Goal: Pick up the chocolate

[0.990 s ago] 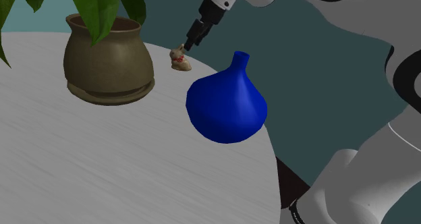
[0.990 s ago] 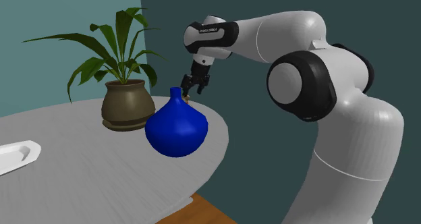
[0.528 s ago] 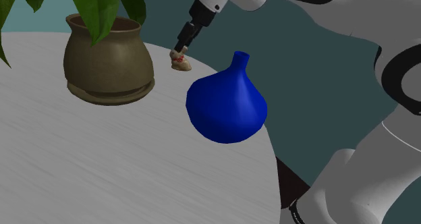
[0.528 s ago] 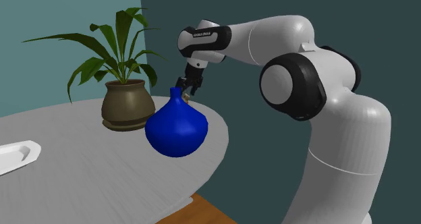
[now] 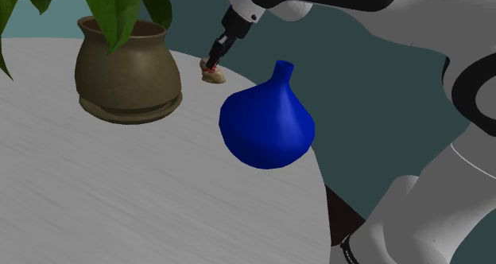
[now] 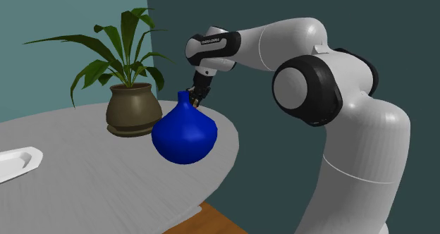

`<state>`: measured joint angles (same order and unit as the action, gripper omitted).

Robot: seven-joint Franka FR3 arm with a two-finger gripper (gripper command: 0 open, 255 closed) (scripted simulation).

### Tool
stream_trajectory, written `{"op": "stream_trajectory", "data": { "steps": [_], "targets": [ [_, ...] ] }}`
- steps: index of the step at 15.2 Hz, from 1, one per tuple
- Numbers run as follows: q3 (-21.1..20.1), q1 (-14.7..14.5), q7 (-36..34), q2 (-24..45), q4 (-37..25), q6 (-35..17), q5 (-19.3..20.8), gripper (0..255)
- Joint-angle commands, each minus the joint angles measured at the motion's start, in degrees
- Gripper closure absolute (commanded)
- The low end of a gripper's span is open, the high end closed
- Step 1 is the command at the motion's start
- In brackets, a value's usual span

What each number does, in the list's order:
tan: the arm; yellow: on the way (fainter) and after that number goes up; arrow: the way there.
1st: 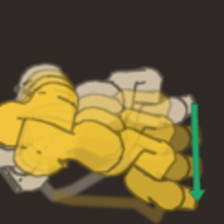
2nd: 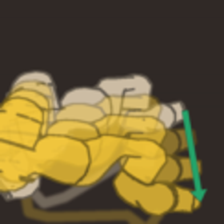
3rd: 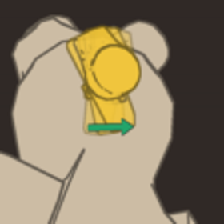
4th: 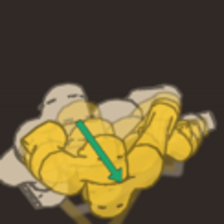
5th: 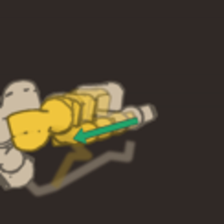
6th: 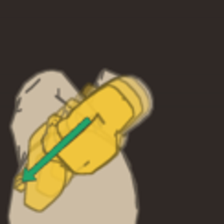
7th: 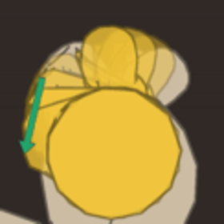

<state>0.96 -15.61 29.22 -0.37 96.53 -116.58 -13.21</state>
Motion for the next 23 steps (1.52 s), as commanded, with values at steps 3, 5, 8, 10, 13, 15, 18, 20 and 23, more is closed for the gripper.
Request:
{"op": "stream_trajectory", "data": {
  "steps": [3, 5, 8, 10, 13, 15, 18, 20, 23],
  "targets": [
    [0.01, 0.01, 0.02, 0.05, 0.03, -0.02, 0.00, 255],
    [0.00, 0.00, 0.00, 0.05, 0.03, -0.02, 0.01, 255],
    [0.04, 0.04, -0.33, 0.18, -1.76, 1.61, 0.15, 255],
    [0.07, 0.07, -0.66, 0.47, -3.65, 3.19, 0.29, 255],
    [0.12, 0.12, -1.14, 1.01, -6.64, 5.59, 0.46, 255],
    [0.15, 0.16, -1.46, 1.46, -8.75, 7.23, 0.56, 255],
    [0.20, 0.21, -1.94, 2.27, -12.11, 9.75, 0.69, 255],
    [0.23, 0.25, -2.27, 2.90, -14.49, 11.47, 0.76, 255],
    [0.25, 0.28, -2.45, 3.30, -15.91, 12.48, 0.79, 255]
  ]
}}
